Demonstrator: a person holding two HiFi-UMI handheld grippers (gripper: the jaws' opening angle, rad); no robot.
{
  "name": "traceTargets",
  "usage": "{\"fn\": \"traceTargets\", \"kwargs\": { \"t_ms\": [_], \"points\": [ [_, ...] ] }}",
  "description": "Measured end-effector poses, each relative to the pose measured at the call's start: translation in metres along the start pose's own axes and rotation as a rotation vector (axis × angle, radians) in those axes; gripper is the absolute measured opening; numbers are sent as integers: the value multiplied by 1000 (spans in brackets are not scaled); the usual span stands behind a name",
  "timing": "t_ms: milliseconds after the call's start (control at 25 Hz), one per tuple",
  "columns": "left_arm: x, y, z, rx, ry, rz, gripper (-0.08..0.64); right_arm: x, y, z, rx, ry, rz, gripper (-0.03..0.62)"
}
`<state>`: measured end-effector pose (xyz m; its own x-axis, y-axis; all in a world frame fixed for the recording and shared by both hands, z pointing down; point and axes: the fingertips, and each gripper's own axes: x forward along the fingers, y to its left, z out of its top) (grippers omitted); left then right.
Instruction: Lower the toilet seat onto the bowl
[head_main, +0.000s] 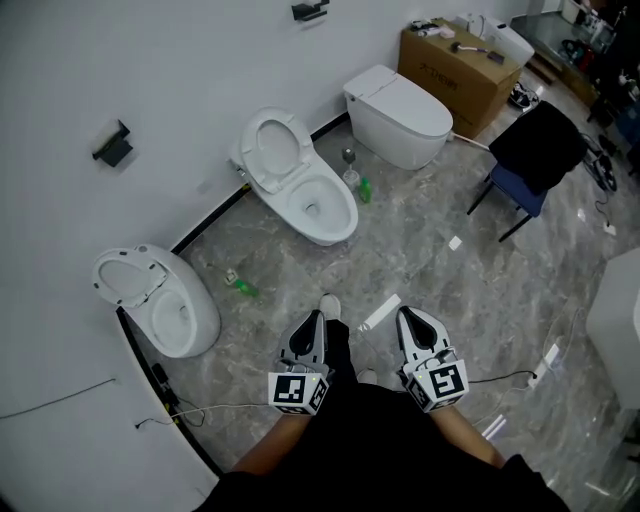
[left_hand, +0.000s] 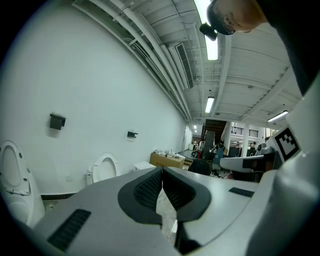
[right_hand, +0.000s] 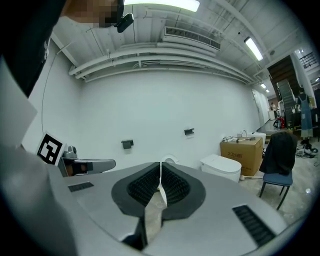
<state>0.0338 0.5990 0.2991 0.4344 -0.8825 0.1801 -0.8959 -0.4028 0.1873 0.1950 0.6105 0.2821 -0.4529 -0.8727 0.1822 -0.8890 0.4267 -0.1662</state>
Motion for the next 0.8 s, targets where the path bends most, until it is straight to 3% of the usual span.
{"fn": "traceTargets", "kwargs": {
  "t_ms": [320, 440, 560, 800],
  "points": [
    [111, 74, 30, -28, 35, -23, 17, 118, -51, 32, -7, 29, -70, 32],
    [149, 103, 46, -39, 36, -51, 17, 168, -65, 41, 10, 84, -98, 32],
    [179, 135, 62, -46, 33, -44, 17, 216, -67, 46, 47, 142, -54, 33],
    [225, 212, 79, -67, 43, 16, 17, 316, -63, 61, 18, 169, 11, 33]
  ]
}}
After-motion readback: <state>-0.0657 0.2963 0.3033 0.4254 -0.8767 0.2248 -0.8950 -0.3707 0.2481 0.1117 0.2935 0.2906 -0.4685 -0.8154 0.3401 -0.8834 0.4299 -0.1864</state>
